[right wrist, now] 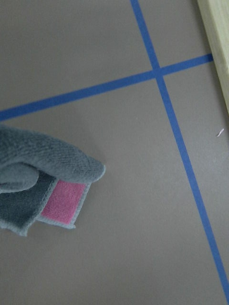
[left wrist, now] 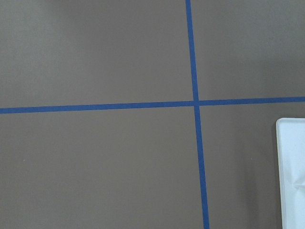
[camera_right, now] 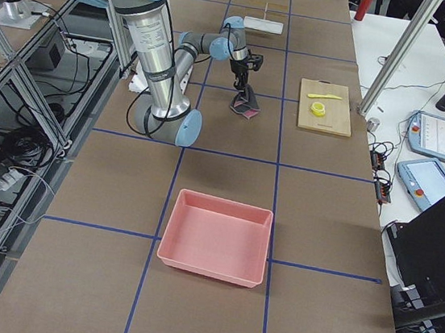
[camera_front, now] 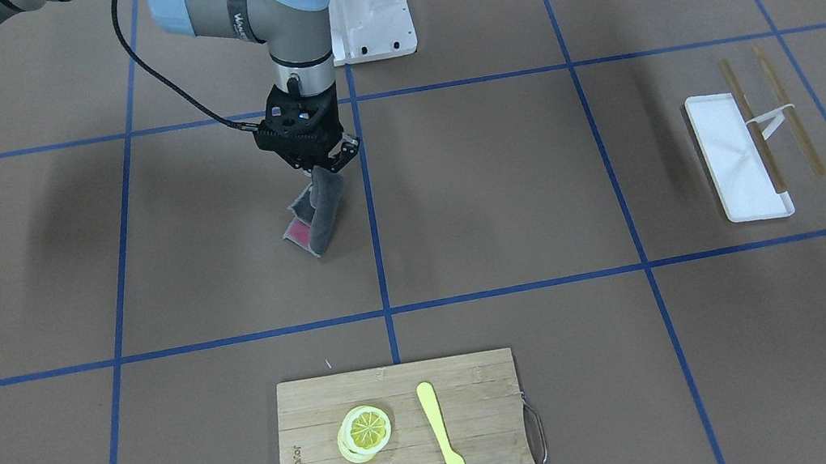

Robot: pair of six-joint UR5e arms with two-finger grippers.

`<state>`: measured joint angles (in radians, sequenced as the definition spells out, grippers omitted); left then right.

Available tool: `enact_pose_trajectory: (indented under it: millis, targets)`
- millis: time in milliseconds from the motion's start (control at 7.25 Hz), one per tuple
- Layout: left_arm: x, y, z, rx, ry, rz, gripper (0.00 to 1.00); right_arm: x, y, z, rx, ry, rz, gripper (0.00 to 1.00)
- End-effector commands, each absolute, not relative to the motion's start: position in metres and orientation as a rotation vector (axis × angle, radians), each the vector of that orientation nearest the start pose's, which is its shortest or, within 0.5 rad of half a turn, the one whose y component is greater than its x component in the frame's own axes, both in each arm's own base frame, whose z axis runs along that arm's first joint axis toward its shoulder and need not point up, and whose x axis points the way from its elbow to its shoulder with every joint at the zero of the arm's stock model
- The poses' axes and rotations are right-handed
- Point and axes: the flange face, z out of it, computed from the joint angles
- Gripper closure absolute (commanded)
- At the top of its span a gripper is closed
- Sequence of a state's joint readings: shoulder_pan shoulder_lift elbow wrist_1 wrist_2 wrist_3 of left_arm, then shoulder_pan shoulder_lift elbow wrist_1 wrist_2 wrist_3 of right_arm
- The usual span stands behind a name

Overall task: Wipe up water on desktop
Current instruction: 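Press the grey cloth onto the table with the right gripper and wipe toward the center, then wipe the grey cloth back across the table toward the pink bin with the right gripper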

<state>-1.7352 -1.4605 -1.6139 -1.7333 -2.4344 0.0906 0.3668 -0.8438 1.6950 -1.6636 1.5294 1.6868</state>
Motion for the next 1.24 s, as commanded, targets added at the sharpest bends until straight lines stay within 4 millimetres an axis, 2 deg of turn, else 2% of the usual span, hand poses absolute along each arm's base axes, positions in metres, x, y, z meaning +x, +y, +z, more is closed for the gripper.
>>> enact_pose_trajectory:
  millis: [0,138,276,414,552,690,828,966,1103]
  targets:
    - [-0.13,-0.435,0.666,0.199,0.844,-0.027,0.02,-0.606,-0.378,0.189,0.112,-0.768,0.555,1.0]
    - [-0.131,-0.437,0.663,0.205,0.844,-0.025,0.02,-0.601,-0.377,0.22,0.136,-0.629,0.449,1.0]
    - [-0.131,-0.438,0.661,0.209,0.843,-0.023,0.02,-0.575,-0.376,0.271,0.139,-0.556,0.406,1.0]
    - [-0.131,-0.439,0.661,0.208,0.843,-0.023,0.02,-0.523,-0.375,0.303,0.137,-0.538,0.316,1.0]
    - [-0.131,-0.439,0.661,0.209,0.843,-0.023,0.02,-0.48,-0.38,0.339,0.13,-0.475,0.249,1.0]
    - [-0.131,-0.438,0.662,0.209,0.843,-0.022,0.02,-0.443,-0.396,0.373,0.134,-0.388,0.195,1.0]
    - [-0.131,-0.438,0.662,0.209,0.843,-0.022,0.02,-0.396,-0.391,0.406,0.131,-0.328,0.147,1.0]
    - [-0.131,-0.439,0.661,0.21,0.843,-0.021,0.02,-0.351,-0.377,0.441,0.117,-0.271,0.112,1.0]
    - [-0.131,-0.439,0.661,0.21,0.843,-0.021,0.02,-0.329,-0.367,0.465,0.103,-0.223,0.098,1.0]
